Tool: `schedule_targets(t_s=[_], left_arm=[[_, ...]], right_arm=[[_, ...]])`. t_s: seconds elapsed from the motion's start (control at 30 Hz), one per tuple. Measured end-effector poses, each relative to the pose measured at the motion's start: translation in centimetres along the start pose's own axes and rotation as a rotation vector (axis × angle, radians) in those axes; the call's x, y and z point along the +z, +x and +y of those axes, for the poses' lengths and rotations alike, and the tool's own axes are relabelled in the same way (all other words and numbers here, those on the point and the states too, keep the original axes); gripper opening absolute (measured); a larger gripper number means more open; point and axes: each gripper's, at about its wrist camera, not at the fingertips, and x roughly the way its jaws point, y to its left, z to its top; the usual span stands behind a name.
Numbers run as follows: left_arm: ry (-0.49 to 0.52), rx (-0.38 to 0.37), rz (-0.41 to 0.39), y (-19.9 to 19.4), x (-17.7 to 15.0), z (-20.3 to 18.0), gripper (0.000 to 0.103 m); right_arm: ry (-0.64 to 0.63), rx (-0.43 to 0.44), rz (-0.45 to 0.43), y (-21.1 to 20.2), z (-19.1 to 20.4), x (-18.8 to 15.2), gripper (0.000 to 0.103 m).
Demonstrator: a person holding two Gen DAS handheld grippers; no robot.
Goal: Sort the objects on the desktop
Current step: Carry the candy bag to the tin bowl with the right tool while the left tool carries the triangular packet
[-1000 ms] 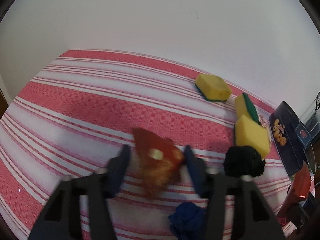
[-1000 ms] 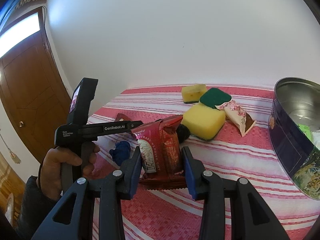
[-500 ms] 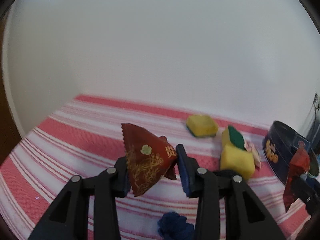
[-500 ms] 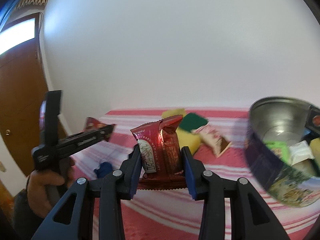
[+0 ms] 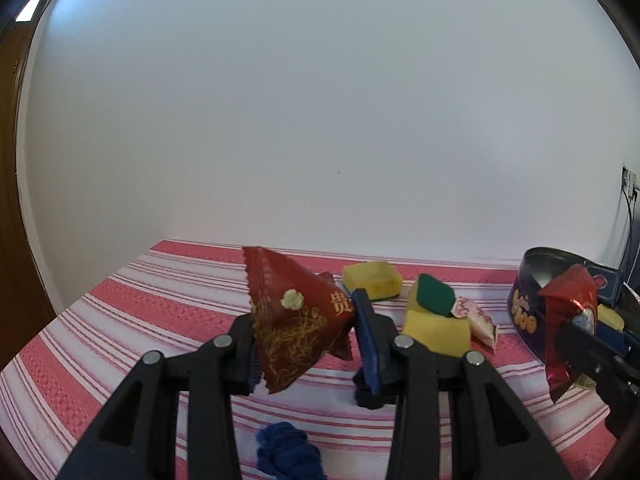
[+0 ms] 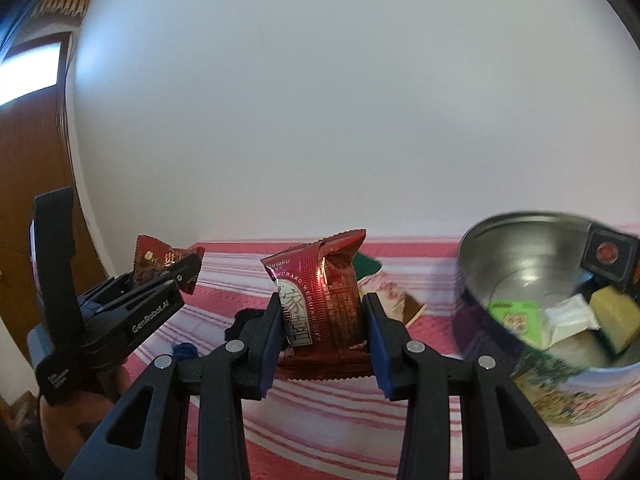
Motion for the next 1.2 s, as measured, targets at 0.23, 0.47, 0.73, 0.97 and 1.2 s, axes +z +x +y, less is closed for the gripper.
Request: schedule_targets(t_s=[0.23,0.47,0.73,0.97,1.2], left_arm=[[0.013,-0.020,-0.003,-0.9,-0.1,-2.4,0.038],[0.035,-0.062,-0.003,-1.6,-0.4,-5.4,0.038],[0.059,-0.123,0.010,-1.7,-0.6,-9.5,0.038],[0.094,-0.169,0.014,-1.6,-0.6,-13.3,0.038],[0.117,-0.216,0.018,-1.6,-0.7,-16.5,0.038]], right_arm=[[0.011,-0.039,-0.032,-2.9,-2.4,-0.1,0.042],[-0.002,-0.098,-0.078,-4.9,-4.5,-0.1,0.042],[-0.039,-0.180,-0.134,-7.0,-7.1,0.3,0.042],[-0.042,-0.272,-0.161,-8.3,-10.2,0.7,0.042],[-0.025,-0.326,-0.167,-9.2,-12.8,1.3,0.042]])
